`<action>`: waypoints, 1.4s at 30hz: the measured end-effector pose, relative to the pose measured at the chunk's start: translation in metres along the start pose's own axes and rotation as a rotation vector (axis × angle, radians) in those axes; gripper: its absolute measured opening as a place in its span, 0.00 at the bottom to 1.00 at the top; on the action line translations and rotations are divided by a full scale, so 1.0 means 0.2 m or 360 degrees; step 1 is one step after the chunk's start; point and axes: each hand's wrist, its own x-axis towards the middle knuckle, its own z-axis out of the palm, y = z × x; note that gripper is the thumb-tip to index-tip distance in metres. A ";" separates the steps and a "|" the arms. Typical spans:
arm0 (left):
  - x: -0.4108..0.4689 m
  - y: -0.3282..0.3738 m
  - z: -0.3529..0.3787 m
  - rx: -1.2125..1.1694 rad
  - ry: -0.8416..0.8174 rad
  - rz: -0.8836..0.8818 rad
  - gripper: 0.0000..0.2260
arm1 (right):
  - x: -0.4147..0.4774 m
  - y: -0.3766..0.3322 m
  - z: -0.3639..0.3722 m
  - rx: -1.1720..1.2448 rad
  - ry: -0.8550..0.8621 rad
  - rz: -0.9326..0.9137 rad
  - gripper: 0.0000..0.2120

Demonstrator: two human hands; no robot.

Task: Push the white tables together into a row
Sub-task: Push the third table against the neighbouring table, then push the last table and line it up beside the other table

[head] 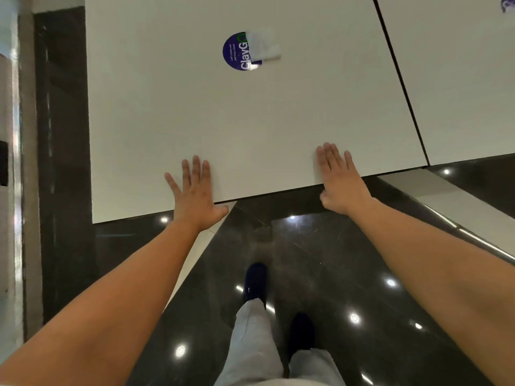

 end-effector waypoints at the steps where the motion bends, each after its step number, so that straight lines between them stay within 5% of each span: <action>1: -0.03 0.00 -0.03 -0.0006 -0.0024 0.0003 0.53 | -0.05 -0.02 -0.03 0.0006 -0.0012 0.0015 0.50; 15: -0.38 0.21 -0.36 0.0037 -0.0086 0.0139 0.50 | -0.41 -0.15 -0.36 0.0065 -0.0042 0.0025 0.51; 24: -0.51 0.21 -0.38 -0.0005 -0.0061 -0.0071 0.50 | -0.34 -0.18 -0.42 0.0044 -0.0072 -0.0208 0.50; 35: -0.55 -0.24 -0.41 -0.0136 0.0061 -0.0401 0.51 | 0.00 -0.61 -0.63 -0.0101 -0.0035 -0.0594 0.53; 42: -0.38 -0.70 -0.46 -0.0135 0.0086 -0.0264 0.51 | 0.31 -1.05 -0.71 -0.0144 -0.0046 -0.0607 0.55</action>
